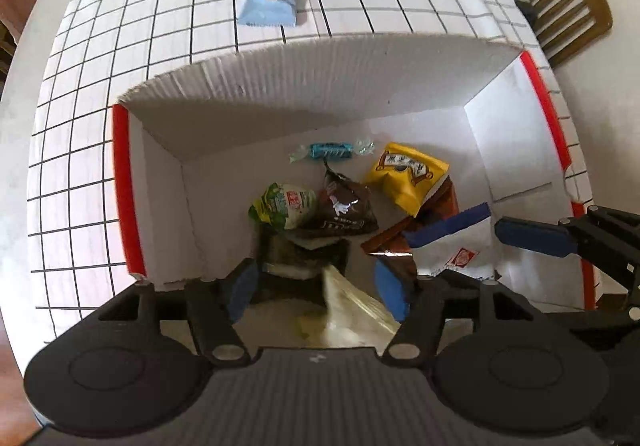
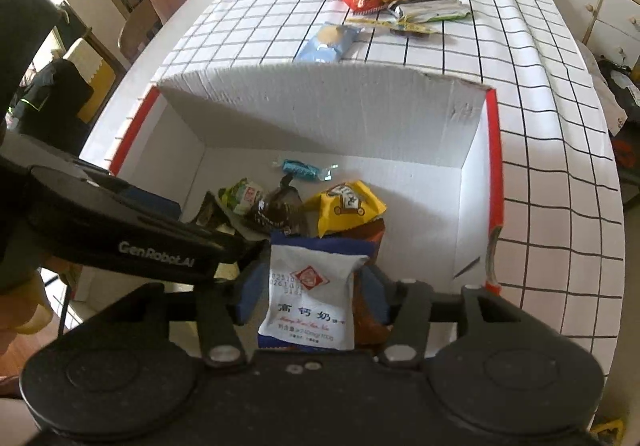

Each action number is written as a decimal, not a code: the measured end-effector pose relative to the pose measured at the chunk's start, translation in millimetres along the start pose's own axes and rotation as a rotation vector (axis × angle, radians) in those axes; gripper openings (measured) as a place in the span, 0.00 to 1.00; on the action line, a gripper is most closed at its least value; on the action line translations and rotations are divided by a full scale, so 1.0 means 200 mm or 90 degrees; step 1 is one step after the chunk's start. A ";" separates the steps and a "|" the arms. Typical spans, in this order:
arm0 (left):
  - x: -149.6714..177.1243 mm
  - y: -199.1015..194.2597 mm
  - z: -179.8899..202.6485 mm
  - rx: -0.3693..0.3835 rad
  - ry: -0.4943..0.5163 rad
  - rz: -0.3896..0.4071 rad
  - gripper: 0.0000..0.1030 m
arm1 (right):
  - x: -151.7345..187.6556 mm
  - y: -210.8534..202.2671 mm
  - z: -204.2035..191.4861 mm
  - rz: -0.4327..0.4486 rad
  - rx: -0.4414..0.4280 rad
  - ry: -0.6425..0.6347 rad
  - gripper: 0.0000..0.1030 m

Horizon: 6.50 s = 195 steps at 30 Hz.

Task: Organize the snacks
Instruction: 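Lower both packets into the box and open both tools, then withdraw both open tools from the box toward the blue biscuit packet and chips, then grasp the silver foil bar with the right tool while the left tool grasps the blue biscuit packet, then lift and carry the foil bar and biscuit packet with both tools over the box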

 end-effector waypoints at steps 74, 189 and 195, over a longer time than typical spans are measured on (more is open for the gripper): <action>-1.23 0.14 -0.26 -0.103 0.143 0.131 0.79 | -1.55 0.50 0.76 0.066 0.098 0.222 0.86; -0.43 -0.32 -0.10 -0.010 0.010 0.162 0.45 | -0.55 -0.25 0.24 0.124 0.002 0.051 0.40; -0.28 -0.27 -0.04 -0.017 0.021 0.134 0.45 | -0.35 -0.22 0.16 0.090 -0.014 0.043 0.40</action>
Point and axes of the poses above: each gripper's, at about its wrist camera, not at the fingertips, and y roughly the way its jaws point, z to its right, x to its underside, the point moved 9 cm from there along y, roughly the way its jaws point, and after that the axes turned 4 degrees about y, right-handed, at the moved point
